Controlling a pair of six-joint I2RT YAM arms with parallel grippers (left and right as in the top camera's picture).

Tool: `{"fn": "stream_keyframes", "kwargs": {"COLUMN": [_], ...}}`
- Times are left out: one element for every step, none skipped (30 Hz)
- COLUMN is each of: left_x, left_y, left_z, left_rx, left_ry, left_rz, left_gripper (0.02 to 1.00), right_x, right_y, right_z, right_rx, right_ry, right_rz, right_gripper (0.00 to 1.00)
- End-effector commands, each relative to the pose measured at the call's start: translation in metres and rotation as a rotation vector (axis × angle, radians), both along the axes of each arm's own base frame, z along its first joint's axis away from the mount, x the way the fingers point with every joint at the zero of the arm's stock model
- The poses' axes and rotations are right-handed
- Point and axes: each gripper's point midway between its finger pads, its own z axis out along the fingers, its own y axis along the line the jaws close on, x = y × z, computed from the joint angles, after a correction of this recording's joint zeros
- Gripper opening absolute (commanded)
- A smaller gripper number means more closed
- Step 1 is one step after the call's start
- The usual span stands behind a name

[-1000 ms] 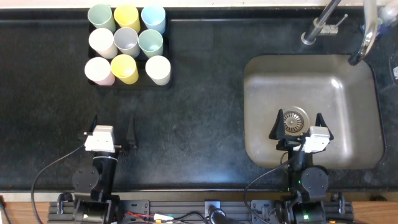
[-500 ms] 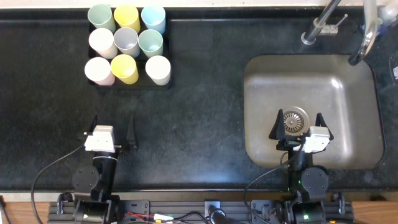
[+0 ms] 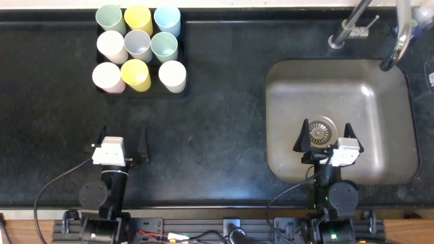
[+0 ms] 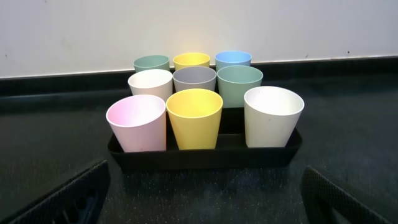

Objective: Store Cups

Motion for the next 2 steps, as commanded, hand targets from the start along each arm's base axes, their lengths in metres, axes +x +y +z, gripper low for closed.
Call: {"fn": "stream_keyframes", "kwargs": {"left_x": [-0.0004, -0.0004], "left_y": [-0.0025, -0.0025], "left_z": [0.0, 0.0], "left_rx": [-0.008, -0.008], "left_ry": [-0.002, -0.002], "left_rz": [-0.013, -0.013], "left_gripper": [0.998, 0.998], "right_x": [0.0001, 0.0001], "right_y": [-0.0012, -0.0012], "right_z": [-0.0015, -0.0013], "right_rx": [-0.002, -0.002], "right_ry": [-0.009, -0.009], "right_rz": [-0.004, -0.004], "right_gripper": [0.996, 0.998]}}
